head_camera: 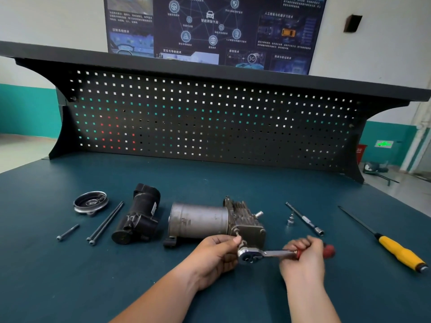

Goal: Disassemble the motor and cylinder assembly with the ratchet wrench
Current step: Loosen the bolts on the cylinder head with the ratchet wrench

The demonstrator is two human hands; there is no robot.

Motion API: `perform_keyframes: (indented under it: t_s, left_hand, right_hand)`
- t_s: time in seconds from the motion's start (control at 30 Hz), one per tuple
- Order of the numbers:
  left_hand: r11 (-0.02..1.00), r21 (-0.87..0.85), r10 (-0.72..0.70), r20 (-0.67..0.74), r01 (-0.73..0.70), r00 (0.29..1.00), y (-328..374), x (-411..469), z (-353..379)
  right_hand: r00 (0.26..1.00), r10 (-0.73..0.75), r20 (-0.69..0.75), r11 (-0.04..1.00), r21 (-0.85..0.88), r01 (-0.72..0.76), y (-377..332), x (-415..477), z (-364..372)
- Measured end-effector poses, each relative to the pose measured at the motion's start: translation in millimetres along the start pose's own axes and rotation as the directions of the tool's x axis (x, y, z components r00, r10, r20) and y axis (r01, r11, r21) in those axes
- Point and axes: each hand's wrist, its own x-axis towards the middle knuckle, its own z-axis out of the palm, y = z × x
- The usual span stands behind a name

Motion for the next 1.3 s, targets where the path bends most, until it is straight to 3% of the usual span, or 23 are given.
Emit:
perform_keyframes:
  t_s: [0.13, 0.3, 0.43, 0.6, 0.67, 0.73, 0.83, 0.97, 1.13, 1.3]
  left_hand:
    - [1.000, -0.013, -0.004, 0.013, 0.005, 1.000, 0.9, 0.4, -0.8]
    - [0.999, -0.032, -0.002, 0.025, 0.003, 1.000, 0.5, -0.5, -1.1]
    - [1.000, -0.022, 0.003, 0.037, -0.002, 0.999, 0.6, -1.1, -0.5]
    - [1.000, -0.005, 0.009, 0.013, -0.009, 1.000, 2.0, -1.8, 0.1]
    - [1.000, 0.013, 0.021, 0.009, -0.021, 1.000, 1.5, -1.1, -1.1]
    - [0.999, 0.028, 0.026, 0.021, -0.027, 0.999, 1.2, -2.2, -1.4]
    - [0.999, 0.041, 0.027, 0.015, -0.028, 1.000, 1.4, -3.2, 0.4]
    - [0.999, 0.016, 0.028, -0.014, -0.028, 0.999, 1.8, -1.9, 2.4]
    - [1.000, 0.000, 0.015, -0.009, -0.015, 1.000, 0.2, -1.9, 1.6]
    - [1.000, 0.013, 0.006, -0.005, -0.006, 1.000, 0.2, -1.7, 2.4]
  right_hand:
    - [0.969, -0.218, 0.118, 0.967, -0.107, 0.231, -4.0, -8.3, 23.0]
    - [0.860, -0.368, 0.354, 0.856, -0.232, 0.462, -0.4, -29.3, 53.8]
    - [0.729, -0.302, 0.614, 0.678, -0.400, 0.617, 12.0, -47.2, 75.2]
    - [0.473, -0.055, 0.879, 0.330, -0.431, 0.840, 31.9, -70.0, 87.1]
    - [0.404, 0.021, 0.914, 0.266, -0.395, 0.879, 39.2, -75.3, 88.5]
    - [0.386, 0.028, 0.922, 0.247, -0.380, 0.891, 42.4, -76.6, 89.0]
    - [0.472, -0.088, 0.877, 0.314, -0.425, 0.849, 38.6, -72.3, 87.3]
    - [0.683, -0.209, 0.700, 0.586, -0.469, 0.660, 21.5, -58.2, 78.5]
    - [0.829, -0.266, 0.493, 0.842, -0.300, 0.449, 1.5, -40.0, 62.3]
    - [0.937, -0.221, 0.270, 0.951, -0.154, 0.269, -8.4, -13.9, 36.9]
